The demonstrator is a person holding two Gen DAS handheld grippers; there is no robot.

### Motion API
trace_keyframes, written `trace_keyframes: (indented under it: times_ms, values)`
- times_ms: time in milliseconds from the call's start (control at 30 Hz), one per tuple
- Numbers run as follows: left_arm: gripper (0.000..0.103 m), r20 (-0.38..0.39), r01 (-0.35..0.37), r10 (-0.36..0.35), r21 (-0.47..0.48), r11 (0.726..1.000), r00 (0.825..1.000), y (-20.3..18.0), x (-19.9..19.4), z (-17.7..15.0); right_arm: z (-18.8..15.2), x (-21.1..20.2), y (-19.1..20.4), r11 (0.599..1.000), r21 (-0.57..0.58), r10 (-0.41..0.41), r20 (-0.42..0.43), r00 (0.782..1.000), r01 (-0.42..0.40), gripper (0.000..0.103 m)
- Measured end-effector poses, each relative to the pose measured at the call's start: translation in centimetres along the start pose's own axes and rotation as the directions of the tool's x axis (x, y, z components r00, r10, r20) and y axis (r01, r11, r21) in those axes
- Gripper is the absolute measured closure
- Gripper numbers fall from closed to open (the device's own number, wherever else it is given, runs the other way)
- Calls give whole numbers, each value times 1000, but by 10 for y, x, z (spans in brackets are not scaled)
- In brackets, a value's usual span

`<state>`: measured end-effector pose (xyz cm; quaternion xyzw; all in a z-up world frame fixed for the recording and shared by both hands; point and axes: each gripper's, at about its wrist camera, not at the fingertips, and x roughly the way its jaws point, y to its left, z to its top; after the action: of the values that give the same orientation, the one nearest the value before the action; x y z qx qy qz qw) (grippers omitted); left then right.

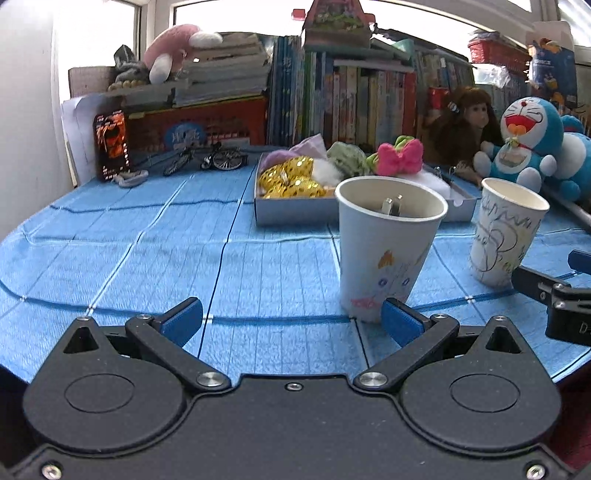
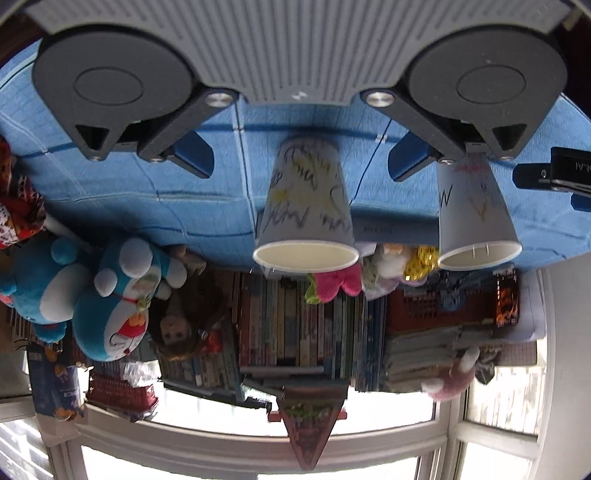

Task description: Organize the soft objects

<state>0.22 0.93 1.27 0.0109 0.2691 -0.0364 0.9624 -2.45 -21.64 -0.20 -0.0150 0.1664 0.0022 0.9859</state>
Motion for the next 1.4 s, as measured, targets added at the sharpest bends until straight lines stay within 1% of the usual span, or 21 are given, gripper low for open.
trace_keyframes:
  times_ms: [267, 433, 567, 700, 900, 1033, 1400]
  values:
    - [0, -36, -12, 12, -17, 1000, 999, -1, 17, -10, -12, 13, 8, 1000, -17, -8, -38, 999, 8, 0]
    - [0, -49, -21, 20, -18, 1000, 999, -3, 25, -15, -20, 23, 12, 999, -32, -27, -93, 995, 24, 0]
    - [0, -38, -30, 29, -11, 999, 999, -5, 30, -15, -22, 25, 13, 999, -26, -35, -90, 995, 33, 0]
    - [0, -36, -36, 35, -18, 999, 999, -5, 34, -15, -24, 28, 10, 999, 24, -26, -93, 995, 29, 0]
    - [0, -31, -39, 39, -15, 999, 999, -5, 36, -15, -24, 31, 8, 1000, 14, -9, -90, 996, 10, 0]
    - [0, -41, -34, 33, -16, 999, 999, -5, 37, -13, -27, 29, 10, 1000, 14, -13, -75, 997, 14, 0]
    - [0, -56, -39, 38, -15, 999, 998, -5, 38, -10, -27, 27, 15, 999, 19, -39, -79, 996, 41, 0]
